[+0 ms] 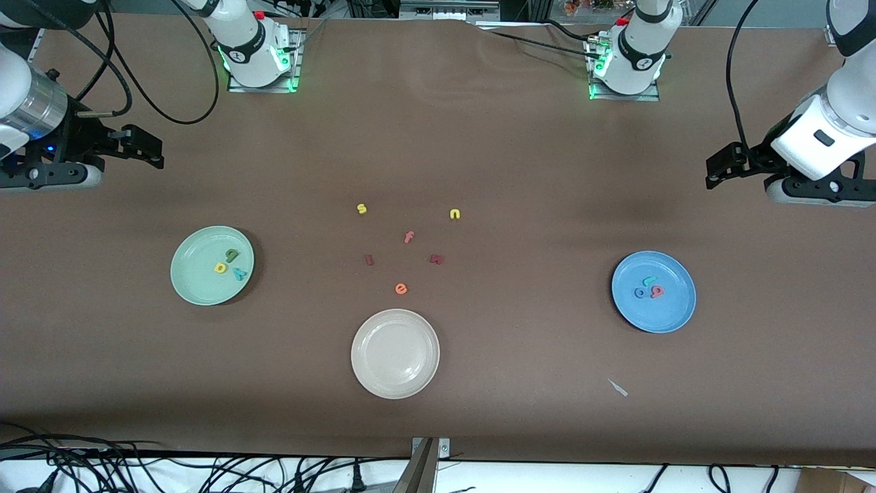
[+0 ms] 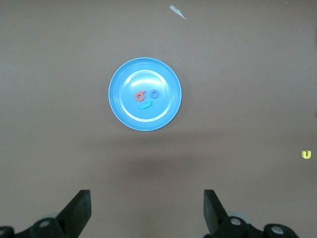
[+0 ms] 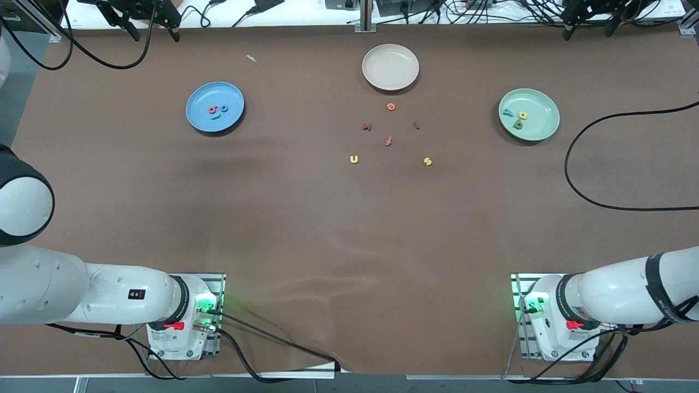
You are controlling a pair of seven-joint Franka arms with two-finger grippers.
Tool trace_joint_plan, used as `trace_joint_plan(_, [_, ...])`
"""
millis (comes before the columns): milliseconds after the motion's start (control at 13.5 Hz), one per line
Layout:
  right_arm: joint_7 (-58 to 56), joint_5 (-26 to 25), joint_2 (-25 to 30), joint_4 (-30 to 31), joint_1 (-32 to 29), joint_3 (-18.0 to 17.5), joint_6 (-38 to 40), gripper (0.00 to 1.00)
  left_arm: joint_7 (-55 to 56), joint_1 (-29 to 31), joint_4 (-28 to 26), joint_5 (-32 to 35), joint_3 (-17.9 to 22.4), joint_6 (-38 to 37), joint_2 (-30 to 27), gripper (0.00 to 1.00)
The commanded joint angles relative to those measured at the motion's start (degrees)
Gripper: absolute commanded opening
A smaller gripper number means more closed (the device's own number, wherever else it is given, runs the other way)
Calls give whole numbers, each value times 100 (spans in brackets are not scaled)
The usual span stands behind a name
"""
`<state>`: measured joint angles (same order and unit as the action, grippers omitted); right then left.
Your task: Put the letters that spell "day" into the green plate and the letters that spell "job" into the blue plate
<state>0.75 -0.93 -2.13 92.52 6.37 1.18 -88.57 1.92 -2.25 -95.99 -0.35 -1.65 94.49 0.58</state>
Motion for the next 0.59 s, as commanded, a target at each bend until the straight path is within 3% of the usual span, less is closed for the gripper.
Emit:
trace_joint_plan(0, [48, -66, 11, 38, -30, 5, -56, 100, -43, -12, 142, -158, 15, -106, 21, 100])
trace_joint_plan(520, [56, -57, 2, 38, -21, 49, -29, 100, -25, -65, 169, -79, 15, -124, 39, 100])
